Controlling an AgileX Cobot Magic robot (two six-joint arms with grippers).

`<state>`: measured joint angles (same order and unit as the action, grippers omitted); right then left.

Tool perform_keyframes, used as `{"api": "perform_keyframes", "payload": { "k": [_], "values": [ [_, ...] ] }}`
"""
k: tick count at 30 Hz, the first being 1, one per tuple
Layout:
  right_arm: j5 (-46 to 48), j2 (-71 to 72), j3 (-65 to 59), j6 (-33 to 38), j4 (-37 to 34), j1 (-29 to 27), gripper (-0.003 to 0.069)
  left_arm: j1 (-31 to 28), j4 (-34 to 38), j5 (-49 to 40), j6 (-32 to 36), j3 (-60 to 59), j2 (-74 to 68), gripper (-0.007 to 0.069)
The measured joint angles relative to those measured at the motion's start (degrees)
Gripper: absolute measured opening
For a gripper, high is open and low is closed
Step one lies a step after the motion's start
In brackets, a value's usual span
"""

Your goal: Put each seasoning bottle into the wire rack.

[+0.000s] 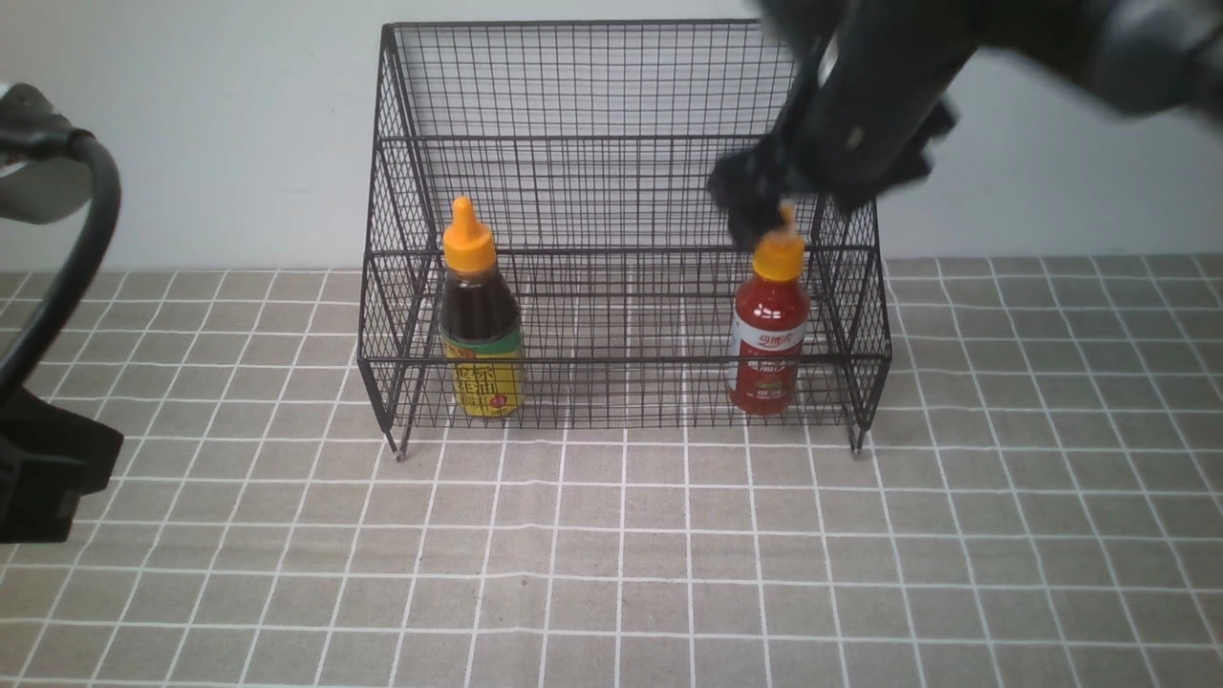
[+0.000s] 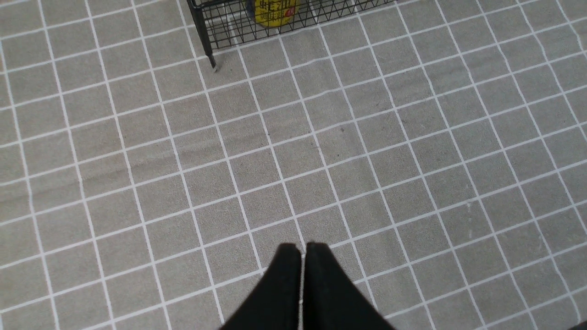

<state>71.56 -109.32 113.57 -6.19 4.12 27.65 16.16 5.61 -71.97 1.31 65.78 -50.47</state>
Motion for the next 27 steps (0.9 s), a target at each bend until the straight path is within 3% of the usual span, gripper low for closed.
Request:
{"api": "perform_keyframes", "payload": {
  "k": [3, 4, 5, 11, 13, 19, 24, 27],
  "values": [
    [0.2, 7.0, 0.2, -0.4, 0.2, 0.0, 0.0552, 0.0, -0.4, 0.1, 0.0, 0.0, 0.0, -0.0007],
    [0.5, 10.8, 0.3, -0.5, 0.6, 0.0, 0.0489, 0.0, -0.5, 0.6, 0.0, 0.0, 0.0, -0.0007],
    [0.5, 11.4, 0.3, -0.5, 0.6, 0.0, 0.0489, 0.0, -0.4, 0.8, 0.0, 0.0, 0.0, -0.0007],
    [0.9, 29.9, -2.5, -2.4, 1.2, 0.0, 0.0116, 0.0, -0.6, 5.0, 0.0, 0.0, 0.0, -0.0007],
    [0.9, 36.5, -6.9, -3.0, 1.2, 0.0, 0.0032, 0.0, -0.6, 5.4, 0.0, 0.0, 0.0, -0.0007],
    [0.3, 57.1, -29.0, -3.3, 3.3, 0.0, -0.0012, 0.0, -0.6, 6.4, 0.0, -0.1, 0.0, -0.0007],
    [-11.6, 78.7, -52.5, -3.6, 7.0, 0.0, -0.0012, 0.0, -0.6, 8.7, 0.0, -2.3, 0.0, -0.0007],
    [-25.6, 94.8, -70.9, -3.6, 9.1, 0.0, -0.0013, 0.0, -0.7, 10.8, 0.0, -4.5, 0.0, -0.0007]
  ]
}}
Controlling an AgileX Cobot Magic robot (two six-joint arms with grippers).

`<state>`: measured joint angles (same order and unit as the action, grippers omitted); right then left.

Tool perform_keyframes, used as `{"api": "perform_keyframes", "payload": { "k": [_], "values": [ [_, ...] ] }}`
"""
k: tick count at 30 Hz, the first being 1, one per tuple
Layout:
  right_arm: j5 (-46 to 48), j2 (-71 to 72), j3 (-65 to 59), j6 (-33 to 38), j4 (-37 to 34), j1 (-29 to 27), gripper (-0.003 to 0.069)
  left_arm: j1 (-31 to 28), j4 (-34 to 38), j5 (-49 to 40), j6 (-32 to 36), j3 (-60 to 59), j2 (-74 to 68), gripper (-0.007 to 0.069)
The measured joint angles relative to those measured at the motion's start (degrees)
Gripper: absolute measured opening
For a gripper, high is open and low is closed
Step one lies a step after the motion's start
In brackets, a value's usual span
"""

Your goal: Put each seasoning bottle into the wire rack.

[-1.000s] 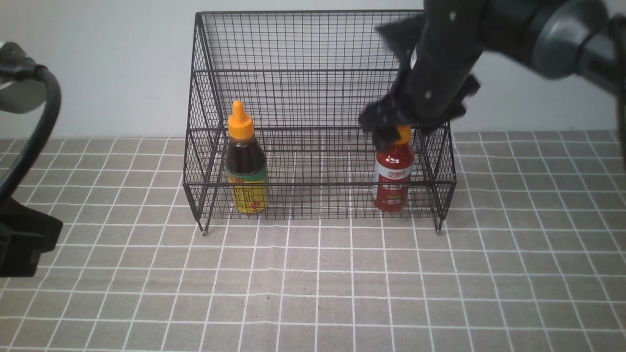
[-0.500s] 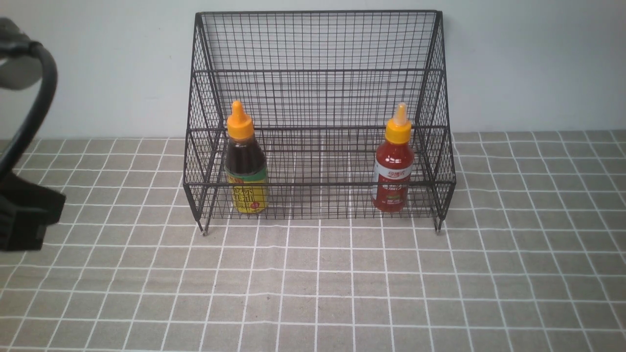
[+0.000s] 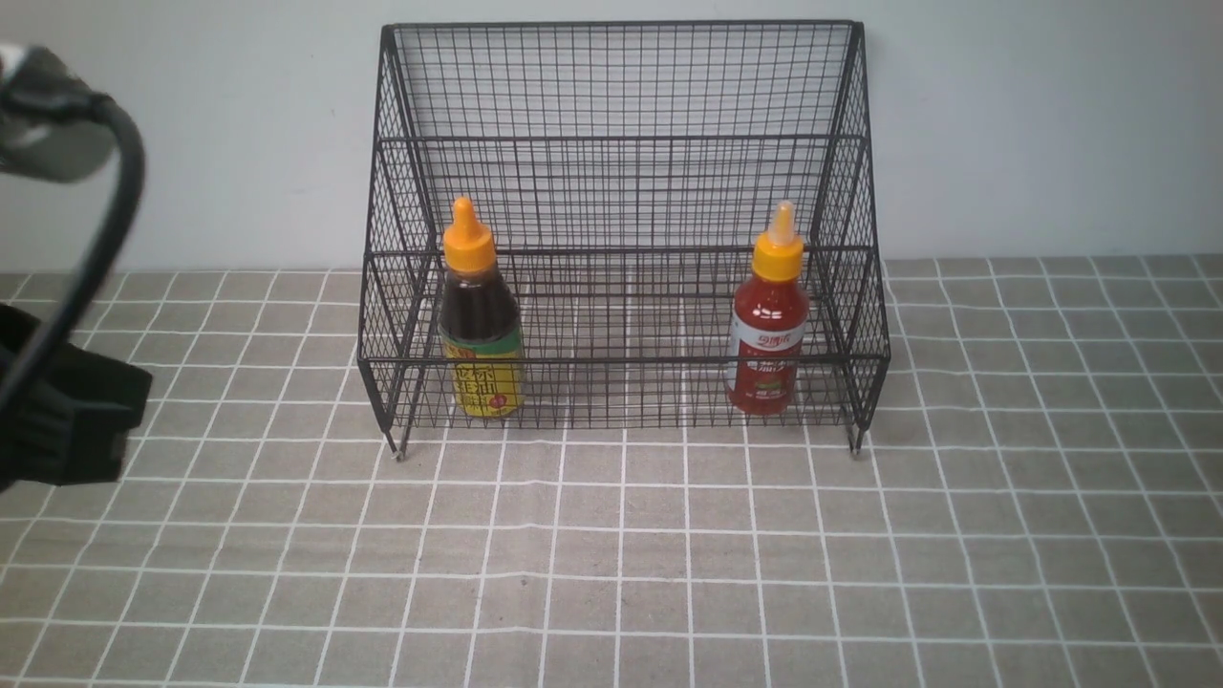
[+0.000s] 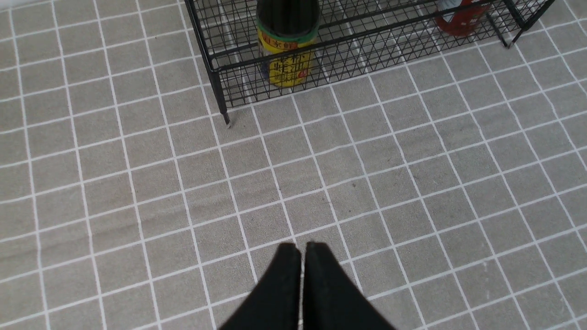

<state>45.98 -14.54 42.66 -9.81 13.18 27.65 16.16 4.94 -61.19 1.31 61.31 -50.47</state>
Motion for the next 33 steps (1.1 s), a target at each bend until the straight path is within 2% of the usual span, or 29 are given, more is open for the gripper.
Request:
{"api": "perform_keyframes", "payload": {
  "k": [5, 9, 14, 25, 28, 33],
  "values": [
    [-11.1, 15.2, -13.7, -1.8, 2.2, 0.0, -0.0013, 0.0, -0.3, 3.5, 0.0, -2.5, -0.3, -0.0007],
    [-11.1, 10.6, -16.2, -5.5, 0.6, -0.1, -0.0013, 0.0, 0.4, 6.3, 0.1, -4.0, -0.7, -0.0007],
    [-14.3, 5.4, -16.2, -6.0, -1.0, -0.1, -0.0013, 0.0, 0.2, 9.3, 0.2, -6.6, 0.5, -0.0007],
    [-16.2, 3.6, -16.2, -6.0, -1.0, -0.1, -0.0013, 0.0, 0.2, 26.6, -0.2, -27.5, 24.9, -0.0007],
    [-16.2, 3.6, -16.2, -6.0, -1.0, -0.1, -0.0013, 0.0, 0.3, 28.5, -0.2, -32.8, 31.9, -0.0007],
    [-16.2, 3.6, -16.2, -5.6, -1.0, -0.1, -0.0013, 0.0, 0.3, 27.5, -0.2, -35.1, 38.5, -0.0007]
  ]
}}
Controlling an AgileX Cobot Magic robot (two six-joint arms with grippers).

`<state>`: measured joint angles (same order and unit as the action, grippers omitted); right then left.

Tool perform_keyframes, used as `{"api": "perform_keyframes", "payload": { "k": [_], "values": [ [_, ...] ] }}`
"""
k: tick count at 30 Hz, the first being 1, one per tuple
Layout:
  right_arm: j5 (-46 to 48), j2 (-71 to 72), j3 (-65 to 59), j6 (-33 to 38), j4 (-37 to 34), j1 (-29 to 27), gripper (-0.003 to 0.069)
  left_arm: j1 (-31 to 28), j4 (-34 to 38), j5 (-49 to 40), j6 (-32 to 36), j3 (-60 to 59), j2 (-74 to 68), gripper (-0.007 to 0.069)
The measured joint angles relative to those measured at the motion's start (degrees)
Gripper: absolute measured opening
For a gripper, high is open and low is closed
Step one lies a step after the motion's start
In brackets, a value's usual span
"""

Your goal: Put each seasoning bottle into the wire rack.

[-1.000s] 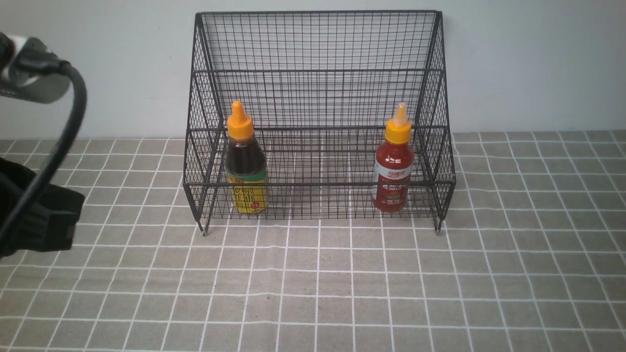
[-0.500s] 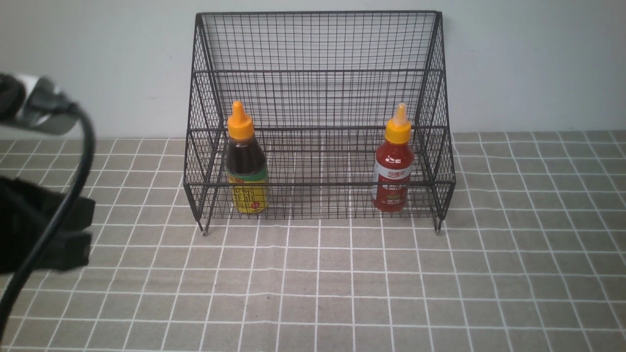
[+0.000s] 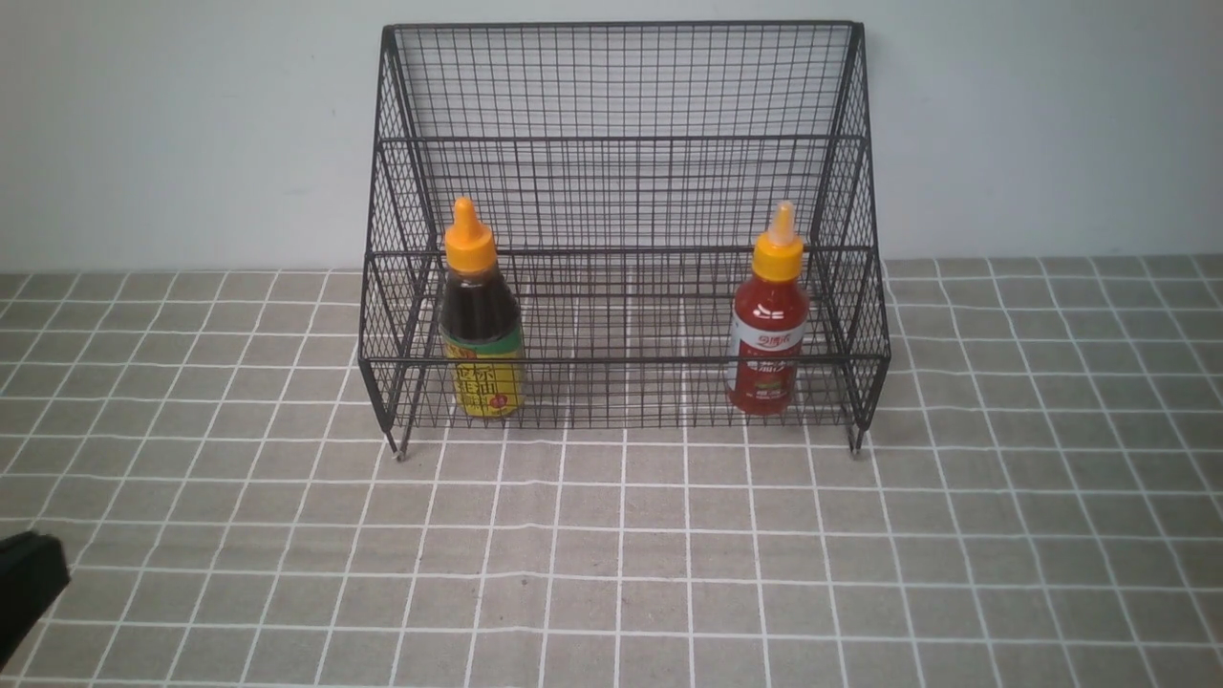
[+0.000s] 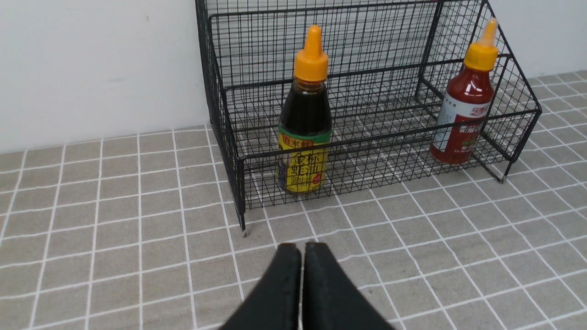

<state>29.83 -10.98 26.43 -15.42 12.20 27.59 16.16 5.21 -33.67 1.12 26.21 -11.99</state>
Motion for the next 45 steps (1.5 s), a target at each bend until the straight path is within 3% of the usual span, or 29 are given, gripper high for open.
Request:
{"api": "perform_keyframes", "payload": {
  "k": [16, 20, 25, 30, 45],
  "values": [
    [0.0, 0.0, 0.0, 0.0, 0.0, 0.0, -0.0013, 0.0, -0.9, -2.0, 0.5, -0.5, 2.0, -0.0007],
    [0.0, 0.0, 0.0, 0.0, 0.0, 0.0, -0.0013, -3.0, -1.8, 2.7, 3.0, -4.4, 4.5, -0.0007],
    [0.0, 0.0, 0.0, 0.1, 0.0, 0.0, -0.0013, -11.6, -2.4, 13.9, 5.5, -16.6, 11.2, -0.0007],
    [-0.1, 0.0, 0.0, 0.1, 0.0, 0.0, -0.0013, -13.1, -3.0, 17.8, 5.6, -24.1, 12.6, -0.0007],
    [0.0, 0.0, 0.0, 0.1, 0.1, 0.0, -0.0013, -13.1, -3.1, 12.3, 5.6, -27.8, 12.6, -0.0007]
  ]
}}
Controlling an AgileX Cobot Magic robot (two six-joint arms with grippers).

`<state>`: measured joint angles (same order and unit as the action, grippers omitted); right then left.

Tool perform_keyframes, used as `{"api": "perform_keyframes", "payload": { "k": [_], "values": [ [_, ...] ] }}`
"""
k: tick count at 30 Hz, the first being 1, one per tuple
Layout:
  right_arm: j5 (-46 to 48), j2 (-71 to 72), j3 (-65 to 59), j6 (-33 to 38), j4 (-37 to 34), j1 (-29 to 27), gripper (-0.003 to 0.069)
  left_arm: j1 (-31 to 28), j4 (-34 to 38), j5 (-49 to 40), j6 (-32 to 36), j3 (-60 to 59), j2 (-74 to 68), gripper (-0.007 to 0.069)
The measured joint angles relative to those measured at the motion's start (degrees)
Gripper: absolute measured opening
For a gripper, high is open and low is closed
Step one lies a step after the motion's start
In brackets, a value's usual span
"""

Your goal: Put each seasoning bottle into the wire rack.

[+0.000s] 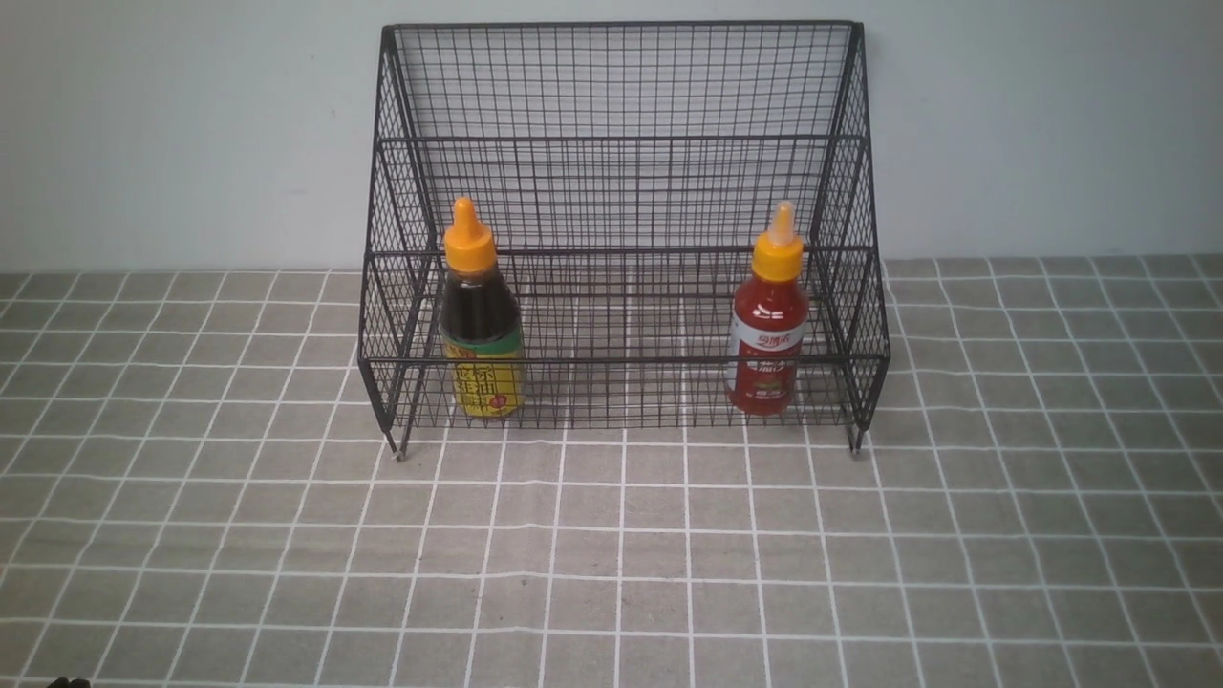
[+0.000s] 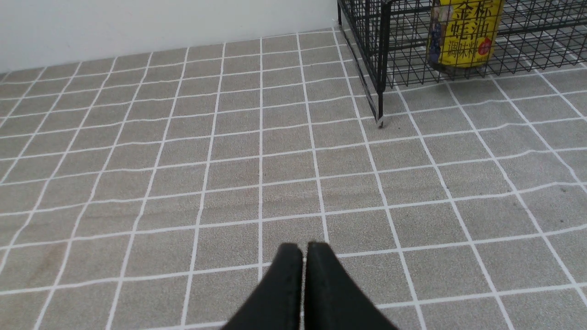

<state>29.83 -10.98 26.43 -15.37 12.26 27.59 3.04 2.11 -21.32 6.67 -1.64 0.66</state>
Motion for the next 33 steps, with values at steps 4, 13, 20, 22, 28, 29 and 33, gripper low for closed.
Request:
{"api": "perform_keyframes", "payload": {
  "k": [4, 13, 20, 22, 28, 29, 33],
  "values": [
    [0.0, 0.0, 0.0, 0.0, 0.0, 0.0, -0.0013, 0.0, 0.0, 0.0, 0.0, 0.0, 0.0, -0.0007],
    [0.0, 0.0, 0.0, 0.0, 0.0, 0.0, -0.0013, 0.0, 0.0, 0.0, 0.0, 0.0, 0.0, -0.0007],
    [0.0, 0.0, 0.0, 0.0, 0.0, 0.0, -0.0013, 0.0, 0.0, 0.0, 0.0, 0.0, 0.0, -0.0007],
    [0.0, 0.0, 0.0, 0.0, 0.0, 0.0, -0.0013, 0.0, 0.0, 0.0, 0.0, 0.0, 0.0, -0.0007],
    [-3.7, 0.0, 0.0, 3.6, -6.3, 0.0, -0.0013, 0.0, 0.0, 0.0, 0.0, 0.0, 0.0, -0.0007],
    [-4.2, 0.0, 0.0, 4.5, -7.2, 0.0, -0.0013, 0.0, 0.0, 0.0, 0.0, 0.0, 0.0, -0.0007],
    [-6.0, 0.0, 0.0, 7.9, -10.4, 0.0, -0.0013, 0.0, 0.0, -0.1, 0.0, 0.0, 0.0, -0.0007]
  ]
}}
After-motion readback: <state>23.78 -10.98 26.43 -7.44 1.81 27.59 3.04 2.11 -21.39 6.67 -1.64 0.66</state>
